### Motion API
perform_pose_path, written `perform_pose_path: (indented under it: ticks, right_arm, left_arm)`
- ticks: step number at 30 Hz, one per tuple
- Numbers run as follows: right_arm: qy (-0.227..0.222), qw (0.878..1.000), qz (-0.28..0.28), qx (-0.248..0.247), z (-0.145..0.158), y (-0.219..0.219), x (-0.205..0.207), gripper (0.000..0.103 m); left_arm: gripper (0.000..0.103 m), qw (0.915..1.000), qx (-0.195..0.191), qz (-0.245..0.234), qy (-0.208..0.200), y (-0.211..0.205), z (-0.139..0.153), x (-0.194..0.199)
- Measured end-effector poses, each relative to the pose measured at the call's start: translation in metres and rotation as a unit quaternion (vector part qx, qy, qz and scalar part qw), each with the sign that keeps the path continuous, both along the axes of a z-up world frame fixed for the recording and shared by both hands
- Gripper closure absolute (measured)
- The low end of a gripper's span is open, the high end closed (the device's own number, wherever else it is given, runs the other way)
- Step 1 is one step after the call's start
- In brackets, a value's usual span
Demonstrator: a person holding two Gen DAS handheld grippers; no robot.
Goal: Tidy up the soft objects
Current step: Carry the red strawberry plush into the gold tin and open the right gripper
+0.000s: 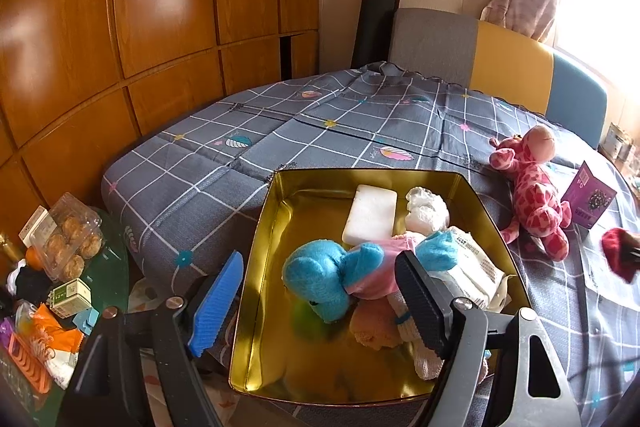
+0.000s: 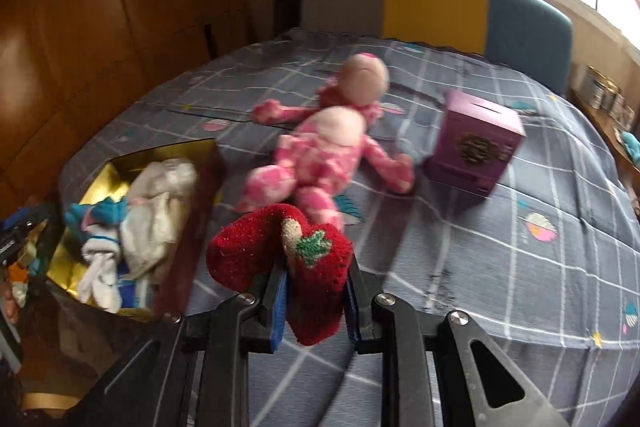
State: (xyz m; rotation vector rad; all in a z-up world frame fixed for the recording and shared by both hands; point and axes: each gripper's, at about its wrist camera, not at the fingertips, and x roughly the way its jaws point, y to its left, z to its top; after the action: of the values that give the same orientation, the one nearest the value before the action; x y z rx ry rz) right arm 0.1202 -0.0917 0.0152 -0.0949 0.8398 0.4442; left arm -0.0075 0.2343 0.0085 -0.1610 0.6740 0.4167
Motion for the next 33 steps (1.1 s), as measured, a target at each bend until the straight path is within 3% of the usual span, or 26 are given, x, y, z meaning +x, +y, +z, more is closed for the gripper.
perform_pose_path:
  ticks: [6, 10, 17, 26, 33]
  right_arm:
    - [0.031, 0.992, 0.12, 0.033, -0.005, 0.09, -0.013, 0.081]
    - [0.052, 0.988, 0.144, 0.032, -0.022, 0.133, -0.009, 0.081]
    - [0.066, 0.989, 0.135, -0.01, -0.05, 0.178, 0.007, 0.081]
    - [0.045, 0.992, 0.106, -0.052, -0.067, 0.209, 0.028, 0.081]
    - [0.037, 0.993, 0.099, -0.049, -0.069, 0.21, 0.029, 0.077]
  left_arm:
    - [0.024, 1.0, 0.002, 0.003, -0.002, 0.002, 0.003, -0.002]
    - [0.023, 1.0, 0.0, 0.005, -0.003, 0.005, 0.003, -0.003]
    - [0.023, 1.0, -0.007, 0.004, 0.001, 0.007, -0.002, -0.003]
    - [0.022, 0.9998, -0.017, 0.008, 0.008, 0.012, -0.009, -0.001]
    - [0.02, 0.9997, -0.021, 0.009, 0.011, 0.014, -0.012, 0.0]
